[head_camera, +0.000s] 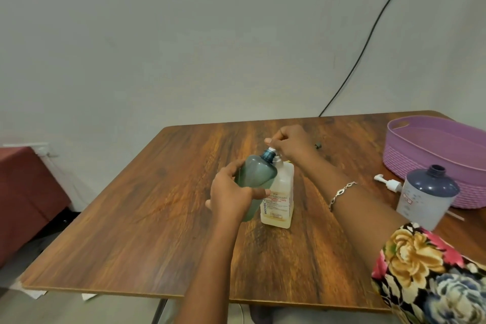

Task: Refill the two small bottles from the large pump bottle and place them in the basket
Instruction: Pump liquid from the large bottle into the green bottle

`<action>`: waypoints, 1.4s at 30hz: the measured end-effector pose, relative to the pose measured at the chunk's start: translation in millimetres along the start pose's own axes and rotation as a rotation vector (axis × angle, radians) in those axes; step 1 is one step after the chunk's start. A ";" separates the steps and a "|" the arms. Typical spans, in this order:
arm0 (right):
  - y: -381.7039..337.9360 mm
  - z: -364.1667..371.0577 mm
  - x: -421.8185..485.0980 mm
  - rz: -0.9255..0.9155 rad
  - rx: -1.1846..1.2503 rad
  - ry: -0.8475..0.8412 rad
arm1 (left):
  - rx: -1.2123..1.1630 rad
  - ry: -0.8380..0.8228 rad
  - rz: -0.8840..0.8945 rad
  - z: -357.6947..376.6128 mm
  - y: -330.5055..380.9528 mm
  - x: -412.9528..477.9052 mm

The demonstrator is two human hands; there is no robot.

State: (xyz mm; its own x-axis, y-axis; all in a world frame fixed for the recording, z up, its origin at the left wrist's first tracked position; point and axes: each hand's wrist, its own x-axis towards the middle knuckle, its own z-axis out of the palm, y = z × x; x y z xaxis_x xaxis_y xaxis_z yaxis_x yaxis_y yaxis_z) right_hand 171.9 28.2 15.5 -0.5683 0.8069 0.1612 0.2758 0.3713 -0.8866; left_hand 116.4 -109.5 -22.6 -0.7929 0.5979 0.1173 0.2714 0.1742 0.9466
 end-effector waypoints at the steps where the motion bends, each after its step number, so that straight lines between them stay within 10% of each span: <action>1: -0.5 -0.8 -0.3 0.000 0.006 -0.003 | 0.005 -0.003 -0.001 0.0 -0.1 0.1; 42: -0.4 -1.9 -2.4 -0.032 -0.060 0.003 | -0.015 -0.001 -0.023 1.6 -0.9 -0.1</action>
State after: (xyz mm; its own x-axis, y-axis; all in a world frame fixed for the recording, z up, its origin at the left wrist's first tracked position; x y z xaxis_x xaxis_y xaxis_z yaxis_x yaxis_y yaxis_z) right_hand 174.7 27.0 16.4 -0.5752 0.7956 0.1900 0.3035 0.4233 -0.8537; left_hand 117.1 -108.4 -24.0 -0.7981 0.5950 0.0952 0.2448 0.1758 0.9535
